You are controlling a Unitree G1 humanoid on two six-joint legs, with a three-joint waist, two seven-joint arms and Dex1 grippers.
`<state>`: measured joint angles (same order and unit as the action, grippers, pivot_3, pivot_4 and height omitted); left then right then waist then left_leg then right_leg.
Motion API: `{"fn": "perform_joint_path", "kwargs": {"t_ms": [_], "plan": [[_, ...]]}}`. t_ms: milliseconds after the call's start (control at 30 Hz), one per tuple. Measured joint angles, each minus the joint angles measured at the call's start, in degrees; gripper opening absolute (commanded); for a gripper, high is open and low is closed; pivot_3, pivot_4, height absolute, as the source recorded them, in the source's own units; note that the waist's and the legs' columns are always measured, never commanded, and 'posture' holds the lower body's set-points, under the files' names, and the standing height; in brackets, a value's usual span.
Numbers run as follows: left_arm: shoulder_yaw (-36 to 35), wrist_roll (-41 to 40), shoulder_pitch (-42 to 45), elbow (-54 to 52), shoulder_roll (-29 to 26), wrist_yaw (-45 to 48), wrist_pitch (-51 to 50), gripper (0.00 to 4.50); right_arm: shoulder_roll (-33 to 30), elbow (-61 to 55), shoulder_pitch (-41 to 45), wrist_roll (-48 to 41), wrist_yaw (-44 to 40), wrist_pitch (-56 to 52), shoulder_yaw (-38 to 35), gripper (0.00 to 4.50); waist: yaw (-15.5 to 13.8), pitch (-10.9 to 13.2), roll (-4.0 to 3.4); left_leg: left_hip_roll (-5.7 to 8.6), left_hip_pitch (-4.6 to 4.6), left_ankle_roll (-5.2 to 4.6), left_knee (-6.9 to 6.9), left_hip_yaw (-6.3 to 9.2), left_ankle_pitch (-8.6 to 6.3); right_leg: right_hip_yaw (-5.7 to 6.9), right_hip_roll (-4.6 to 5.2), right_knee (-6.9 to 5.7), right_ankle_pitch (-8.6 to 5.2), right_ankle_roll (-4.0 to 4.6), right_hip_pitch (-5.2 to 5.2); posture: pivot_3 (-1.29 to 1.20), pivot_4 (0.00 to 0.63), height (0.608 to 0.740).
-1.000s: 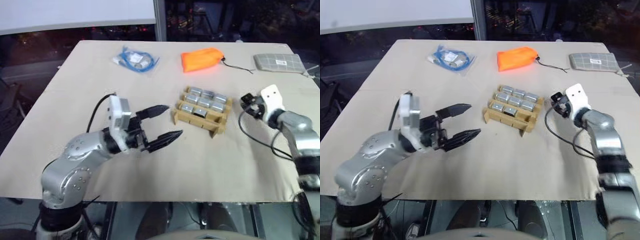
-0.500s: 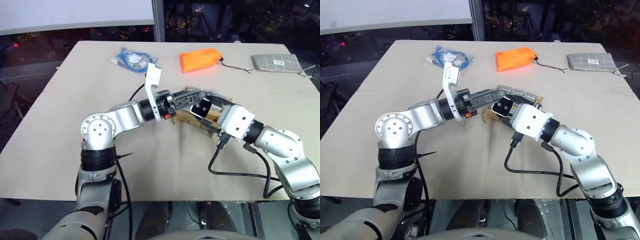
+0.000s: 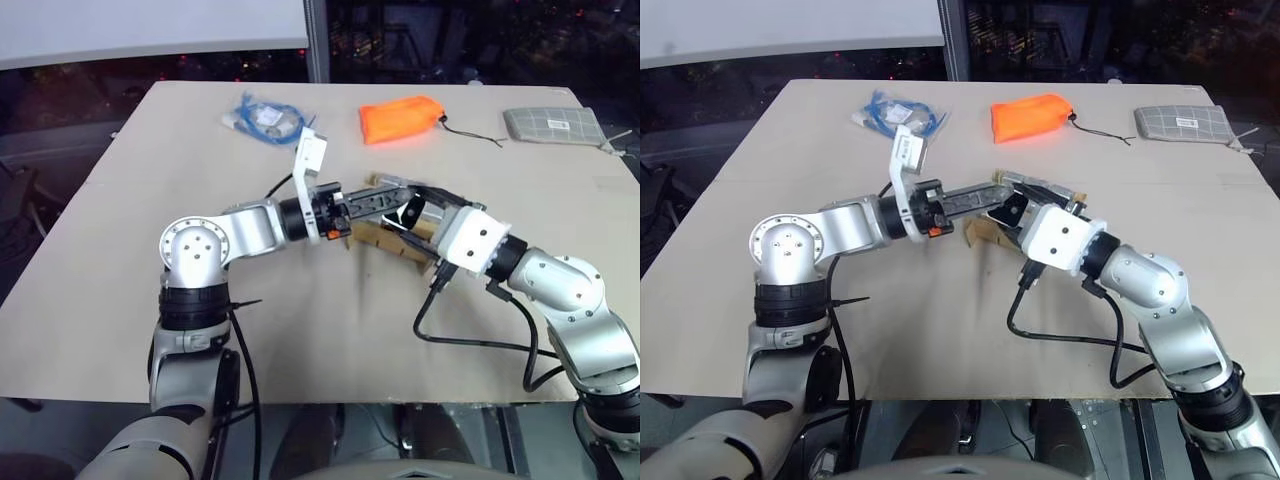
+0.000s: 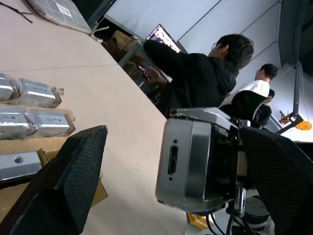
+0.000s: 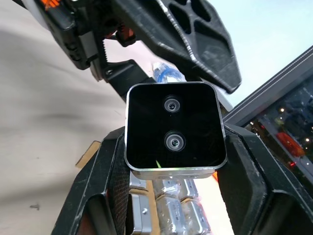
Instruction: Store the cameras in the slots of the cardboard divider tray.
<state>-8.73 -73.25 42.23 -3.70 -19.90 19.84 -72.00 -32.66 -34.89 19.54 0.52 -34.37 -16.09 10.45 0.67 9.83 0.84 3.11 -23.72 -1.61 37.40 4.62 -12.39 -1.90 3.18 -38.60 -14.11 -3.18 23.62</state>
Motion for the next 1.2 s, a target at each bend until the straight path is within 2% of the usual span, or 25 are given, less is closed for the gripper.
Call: {"fn": "perform_joint_path", "kwargs": {"t_ms": [100, 133, 167, 200, 233, 267, 333, 367, 400, 500, 600, 700, 767, 833, 867, 900, 933, 1000, 1033, 1200], "plan": [[0.23, -0.57, 0.00, -0.16, 0.05, 0.17, -0.80, 1.92, 0.43, 0.17, 0.97, -0.02, -0.01, -0.72, -0.07, 1.94, -0.02, 0.00, 0.00, 0.00, 0.00, 0.00, -0.01, 0.00, 0.00, 0.00, 0.01, 0.00, 0.00, 0.00, 0.00, 0.00, 0.150, 0.740], [0.23, -0.69, 0.00, -0.18, 0.07, 0.22, -0.90, 1.63, 0.53, 0.22, 1.01, -0.02, -0.01, -0.92, -0.07, 1.94, -0.02, 0.00, 0.00, 0.00, 0.00, 0.00, -0.01, 0.00, 0.00, 0.00, 0.01, 0.00, 0.00, 0.00, 0.00, 0.00, 0.150, 0.740], [0.18, -0.87, 0.00, -0.18, 0.07, 0.41, -1.05, 1.05, 0.71, 0.33, 1.01, -0.15, -0.02, -1.38, -0.19, 1.94, -0.03, 0.00, 0.00, 0.00, 0.00, 0.00, -0.01, 0.00, 0.00, 0.00, 0.01, 0.01, 0.00, 0.00, 0.00, 0.00, 0.150, 0.740], [0.10, -1.07, 0.01, -0.27, -0.37, 0.95, -1.24, 0.76, 1.03, 0.45, 1.02, -1.75, -0.45, -1.96, -0.68, 1.94, -0.02, 0.01, 0.01, 0.00, -0.01, 0.00, -0.01, 0.00, 0.00, 0.00, 0.01, 0.01, 0.00, 0.00, 0.01, 0.00, 0.150, 0.740], [0.10, -1.08, 0.03, -0.28, -0.42, 0.99, -1.29, 0.76, 1.08, 0.45, 1.02, -2.12, -0.51, -2.15, -0.76, 1.94, -0.02, 0.00, 0.01, 0.00, -0.01, 0.00, -0.01, 0.00, 0.00, 0.00, 0.01, 0.01, 0.00, 0.00, 0.01, 0.00, 0.150, 0.740], [0.10, -1.08, 0.03, -0.28, -0.42, 1.00, -1.32, 0.76, 1.10, 0.44, 1.03, -2.46, -0.58, -2.38, -0.86, 2.94, -0.03, 0.00, 0.01, 0.00, -0.01, 0.00, -0.02, 0.00, 0.00, 0.00, 0.02, 0.01, 0.00, 0.00, 0.01, 0.00, 0.150, 0.740], [0.25, -1.06, 0.06, -0.16, -0.34, 0.69, -1.38, 0.76, 1.16, -0.12, 1.17, -3.19, -0.77, -3.31, -1.07, 3.61, -0.04, 0.01, 0.01, 0.00, -0.01, 0.00, -0.02, 0.00, 0.00, 0.00, 0.03, 0.01, 0.00, 0.00, 0.01, 0.00, 0.150, 0.740], [0.31, -1.04, 0.09, -0.15, -0.31, 0.83, -1.37, 0.76, 1.16, -0.49, 1.19, -3.38, -0.79, -3.60, -1.07, 4.16, -0.04, 0.01, 0.01, 0.00, -0.02, 0.00, -0.02, 0.00, 0.00, 0.00, 0.03, 0.01, 0.00, 0.00, 0.02, 0.00, 0.150, 0.740], [0.33, -0.83, 0.49, -0.15, -0.37, 1.41, -1.28, 0.76, 1.22, -1.11, 1.15, -3.57, -0.62, -4.08, -1.15, 4.42, -0.04, 0.01, 0.01, 0.00, -0.02, 0.00, -0.02, 0.00, 0.00, 0.01, 0.03, 0.02, 0.00, 0.00, 0.02, 0.00, 0.150, 0.740], [1.07, 1.23, 2.34, 0.26, -0.71, 3.49, -0.04, 0.76, 1.48, -2.98, -0.20, -4.24, 0.03, -6.14, -2.42, 4.42, -0.21, 0.01, 0.01, 0.01, -0.04, 0.00, -0.02, 0.03, 0.00, 0.04, 0.03, 0.02, 0.00, 0.01, 0.02, 0.00, 0.150, 0.740], [4.92, 8.66, 6.94, 3.73, -3.81, 11.51, 5.50, 0.76, 2.17, -8.09, -7.46, -8.79, 1.09, -12.42, -7.82, 4.42, -0.93, 0.01, 0.02, 0.09, -0.10, 0.00, -0.08, 0.15, 0.00, 0.17, 0.06, 0.13, 0.00, 0.01, -0.02, 0.00, 0.150, 0.740], [13.28, 21.28, 11.81, 10.67, -7.04, 25.02, 16.83, 0.76, 2.47, -14.18, -16.94, -14.78, 1.25, -18.64, -16.15, 4.42, -1.47, 0.01, 0.01, 0.11, -0.09, -0.01, -0.19, 0.15, 0.00, 0.22, 0.08, 0.36, -0.01, 0.02, -0.10, 0.00, 0.150, 0.740], [20.07, 30.41, 14.49, 16.98, -7.05, 34.76, 26.76, 0.76, 2.49, -18.81, -22.16, -18.98, 1.25, -21.94, -21.28, 4.42, -1.53, 0.00, -0.02, 0.09, -0.10, -0.02, -0.28, 0.17, -0.01, 0.28, 0.07, 0.65, -0.01, 0.03, -0.21, 0.00, 0.150, 0.740], [24.60, 36.80, 16.16, 22.81, -5.75, 41.38, 34.63, 0.76, 2.38, -21.59, -25.82, -22.44, 1.47, -22.90, -24.61, 4.42, -1.52, 0.00, -0.01, 0.10, -0.12, -0.16, -0.29, 0.15, -0.09, 0.28, 0.10, 0.72, -0.01, 0.02, -0.22, 0.00, 0.150, 0.740], [28.95, 44.02, 18.08, 30.85, -3.29, 48.07, 44.39, 0.76, 0.98, -22.79, -30.78, -26.94, 2.38, -22.30, -28.07, 4.42, -1.48, 0.02, 0.01, 0.10, -0.14, -0.29, -0.29, 0.14, -0.16, 0.30, 0.15, 0.74, -0.01, 0.01, -0.21, 0.00, 0.150, 0.740], [29.38, 44.64, 18.17, 31.61, -3.18, 48.66, 45.28, 0.76, 0.88, -22.80, -31.09, -27.41, 2.42, -22.29, -28.40, 4.42, -1.33, 0.04, 0.04, 0.09, -0.14, -0.29, -0.29, 0.12, -0.16, 0.28, 0.15, 0.73, -0.01, 0.01, -0.20, 0.00, 0.150, 0.740], [30.48, 47.81, 19.68, 36.82, -1.14, 51.35, 50.49, 0.76, 0.33, -22.88, -33.49, -29.24, 3.64, -21.12, -30.24, 4.42, -1.16, 0.08, 0.06, 0.03, -0.17, -0.30, -0.27, 0.07, -0.17, 0.23, 0.17, 0.71, -0.01, 0.00, -0.16, 0.00, 0.150, 0.740], [31.88, 52.58, 22.84, 44.86, 1.61, 54.03, 58.65, 0.76, -1.70, -22.86, -38.25, -31.49, 5.40, -19.06, -31.85, 4.42, -1.49, 0.14, 0.12, 0.07, -0.20, -0.33, -0.29, 0.16, -0.18, 0.38, 0.16, 0.72, -0.02, -0.01, -0.16, 0.00, 0.150, 0.740], [32.14, 56.52, 26.03, 52.50, 3.84, 55.76, 65.85, 0.76, -2.79, -22.92, -42.39, -33.03, 7.12, -16.17, -32.91, 4.42, -1.51, 0.16, 0.15, 0.08, -0.25, -0.34, -0.27, 0.18, -0.18, 0.41, 0.16, 0.72, -0.02, -0.02, -0.16, 0.00, 0.150, 0.740], [32.33, 65.99, 31.84, 67.84, 8.49, 55.91, 81.22, 0.76, -5.93, -22.93, -50.72, -35.08, 12.59, -8.48, -33.55, 4.42, -1.22, 0.19, 0.20, 0.11, -0.25, -0.51, -0.17, 0.09, -0.28, 0.36, 0.17, 0.71, -0.03, -0.08, -0.18, 0.00, 0.150, 0.740]]}}
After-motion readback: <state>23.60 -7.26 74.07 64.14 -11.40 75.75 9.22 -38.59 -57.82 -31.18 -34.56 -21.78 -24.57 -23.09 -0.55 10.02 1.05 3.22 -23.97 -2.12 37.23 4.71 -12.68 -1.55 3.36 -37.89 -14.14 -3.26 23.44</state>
